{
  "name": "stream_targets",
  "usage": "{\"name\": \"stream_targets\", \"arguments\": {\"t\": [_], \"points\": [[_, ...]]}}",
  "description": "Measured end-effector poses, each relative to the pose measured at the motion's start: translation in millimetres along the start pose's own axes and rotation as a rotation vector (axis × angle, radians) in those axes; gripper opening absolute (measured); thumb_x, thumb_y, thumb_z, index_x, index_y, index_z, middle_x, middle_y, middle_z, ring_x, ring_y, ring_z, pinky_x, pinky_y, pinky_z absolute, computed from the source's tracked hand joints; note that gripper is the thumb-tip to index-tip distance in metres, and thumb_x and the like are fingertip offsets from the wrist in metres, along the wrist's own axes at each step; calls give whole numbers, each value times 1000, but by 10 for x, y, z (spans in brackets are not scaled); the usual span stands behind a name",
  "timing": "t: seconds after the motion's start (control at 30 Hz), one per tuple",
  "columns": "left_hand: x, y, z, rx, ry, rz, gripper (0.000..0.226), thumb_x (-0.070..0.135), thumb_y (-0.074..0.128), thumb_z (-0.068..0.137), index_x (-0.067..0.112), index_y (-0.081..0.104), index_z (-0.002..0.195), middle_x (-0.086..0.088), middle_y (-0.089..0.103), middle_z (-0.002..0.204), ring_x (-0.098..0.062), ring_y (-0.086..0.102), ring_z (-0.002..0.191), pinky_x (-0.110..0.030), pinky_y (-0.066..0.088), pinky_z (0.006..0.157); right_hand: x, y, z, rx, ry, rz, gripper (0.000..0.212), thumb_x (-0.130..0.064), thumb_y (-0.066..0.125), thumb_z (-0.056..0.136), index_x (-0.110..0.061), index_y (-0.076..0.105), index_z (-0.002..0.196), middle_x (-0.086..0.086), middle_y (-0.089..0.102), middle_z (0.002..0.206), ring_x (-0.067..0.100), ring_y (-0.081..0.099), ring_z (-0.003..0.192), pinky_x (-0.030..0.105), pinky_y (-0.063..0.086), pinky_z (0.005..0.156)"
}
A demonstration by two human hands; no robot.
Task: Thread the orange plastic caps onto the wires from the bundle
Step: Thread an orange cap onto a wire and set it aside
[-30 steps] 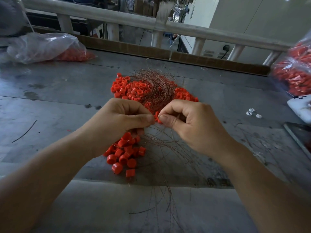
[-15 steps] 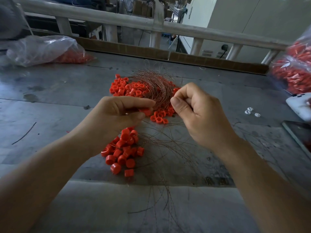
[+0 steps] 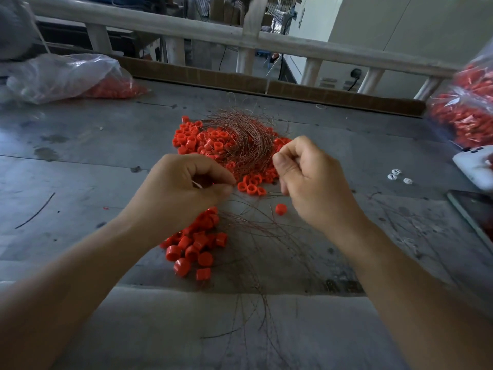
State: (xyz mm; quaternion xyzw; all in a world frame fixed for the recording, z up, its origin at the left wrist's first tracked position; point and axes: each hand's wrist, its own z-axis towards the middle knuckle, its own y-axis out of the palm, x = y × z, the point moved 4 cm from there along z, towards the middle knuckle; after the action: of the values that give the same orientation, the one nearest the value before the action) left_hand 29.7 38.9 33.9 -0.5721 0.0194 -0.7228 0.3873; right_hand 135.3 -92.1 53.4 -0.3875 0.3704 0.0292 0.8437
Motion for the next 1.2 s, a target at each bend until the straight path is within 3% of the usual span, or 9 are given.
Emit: {"name": "stream_targets", "arguments": {"t": [0.07,0.27,0.43,0.7,0.8,0.9,1.0,1.1,1.2], "points": [[67,54,-24,-10,103,141,31,10,70,72,40,64,69,19,61,65,8,57,69,-3,41,63,56,-76,36,58,27,2,23,-24,45,95,-26,42,72,-7,51,60,-1,46,51,13,38,53],[174,228,60,-149,205,384,17,11,65,82,21,73,94,19,55,84,14,50,74,2,35,71,198,-148,86,119,111,4,24,-22,44,95,-24,43,72,-5,53,62,-7,47,52,4,35,51],[181,469,273,-265,200,523,24,20,58,88,24,66,111,9,58,105,-3,48,92,-17,39,82,205,-183,105,170,103,-12,25,-21,46,95,-25,44,70,-6,52,60,-8,48,52,3,35,52],[214,860,384,-393,163,570,22,20,57,87,24,66,107,8,43,93,-16,54,100,-31,47,82,212,-231,122,212,108,-17,24,-22,46,94,-26,43,71,-5,53,63,1,48,55,5,36,52],[174,895,369,-426,141,597,16,16,54,86,20,67,94,5,49,91,-20,55,93,-35,50,77,198,-226,112,208,99,-10,25,-20,47,94,-25,43,71,-6,52,60,-4,48,51,4,35,51],[177,886,344,-409,183,608,17,16,55,85,17,68,95,1,58,98,-19,57,91,-37,52,75,196,-223,103,197,97,-10,24,-20,46,94,-25,43,71,-6,52,60,-6,48,50,4,35,50],[245,751,374,-308,191,501,19,16,60,86,20,69,102,1,66,102,-14,60,92,-29,49,82,188,-226,100,199,95,-22,24,-22,47,94,-27,43,71,-6,53,62,-6,48,51,4,34,51],[290,440,399,-189,133,330,18,13,69,79,18,71,96,13,64,82,5,57,70,-5,43,67,173,-232,89,205,90,19,23,-22,47,94,-26,44,71,-6,52,60,-6,47,50,4,34,50],[172,188,247,-161,-98,-282,24,0,67,75,16,68,93,7,65,72,1,63,64,-9,49,62,110,-213,73,173,63,114,23,-20,48,94,-25,46,71,-11,47,55,-4,44,47,7,33,48]]}}
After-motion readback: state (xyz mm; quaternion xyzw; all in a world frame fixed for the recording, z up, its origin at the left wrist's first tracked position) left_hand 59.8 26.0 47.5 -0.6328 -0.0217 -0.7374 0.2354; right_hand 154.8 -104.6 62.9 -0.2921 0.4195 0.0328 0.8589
